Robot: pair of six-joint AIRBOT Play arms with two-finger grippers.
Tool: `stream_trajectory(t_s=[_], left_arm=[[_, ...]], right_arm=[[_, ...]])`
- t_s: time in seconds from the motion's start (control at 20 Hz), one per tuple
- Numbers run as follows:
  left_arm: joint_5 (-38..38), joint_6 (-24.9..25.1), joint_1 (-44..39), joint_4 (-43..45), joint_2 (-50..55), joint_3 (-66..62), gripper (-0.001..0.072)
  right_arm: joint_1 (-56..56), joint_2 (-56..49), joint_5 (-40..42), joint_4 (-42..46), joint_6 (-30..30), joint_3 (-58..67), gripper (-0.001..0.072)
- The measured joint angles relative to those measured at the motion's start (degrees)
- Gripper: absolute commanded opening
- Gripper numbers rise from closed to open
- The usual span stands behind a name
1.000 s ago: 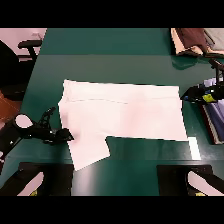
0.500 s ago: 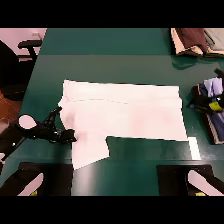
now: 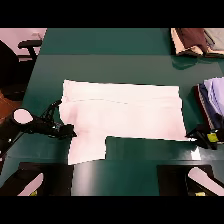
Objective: Fold the shirts.
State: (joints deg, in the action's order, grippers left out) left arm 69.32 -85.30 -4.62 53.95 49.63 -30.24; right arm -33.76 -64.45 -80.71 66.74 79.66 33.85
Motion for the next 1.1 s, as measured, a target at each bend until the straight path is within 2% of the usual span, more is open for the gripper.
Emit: stream_trajectory(t_s=[0.05, 0.1, 0.15, 0.25, 0.3, 0.45, 0.6, 0.85, 0.95, 1.1], left_arm=[[0.07, 0.04, -0.02, 0.00, 0.00, -0.11, 0.0032], [0.09, 0.09, -0.02, 0.00, 0.02, -0.15, 0.0032], [0.11, 0.11, -0.02, 0.00, 0.00, -0.24, 0.0031], [0.31, 0.22, -0.02, 0.02, 0.00, -0.28, 0.0029], [0.66, 0.24, -0.02, 0.00, 0.00, -0.42, 0.0029], [3.04, 0.22, -0.02, 0.66, -1.14, -1.03, 0.0028], [6.62, -1.40, 0.00, 3.32, -6.12, -1.33, 0.0030], [17.09, -5.35, -0.02, 4.31, -13.92, -3.48, 0.0030], [17.49, -6.19, -0.02, 4.61, -14.62, -5.49, 0.0030], [12.44, -6.16, -0.04, 8.07, -12.87, -9.31, 0.0031]], right_arm=[[0.52, -1.01, 0.26, -1.90, -0.33, -0.74, 0.0428], [1.49, -1.97, 0.98, -3.74, -0.52, -1.01, 0.0354], [2.91, -2.86, 2.56, -4.92, -0.79, -0.92, 0.0229], [6.21, -4.31, 5.75, -5.81, -1.22, 0.57, 0.0051], [7.82, -4.83, 6.29, -5.73, -1.31, 1.51, 0.0015], [12.17, -3.74, 6.78, -3.54, -1.44, 4.70, 0.0014], [14.64, 1.22, 2.47, 0.04, -1.51, 6.88, 0.0014], [15.93, 12.61, -5.11, 7.69, -1.53, 8.28, 0.0013], [16.15, 15.04, -6.27, 9.14, -1.16, 8.46, 0.0013], [16.83, 13.84, -6.91, 9.84, -0.17, 10.14, 0.0013]])
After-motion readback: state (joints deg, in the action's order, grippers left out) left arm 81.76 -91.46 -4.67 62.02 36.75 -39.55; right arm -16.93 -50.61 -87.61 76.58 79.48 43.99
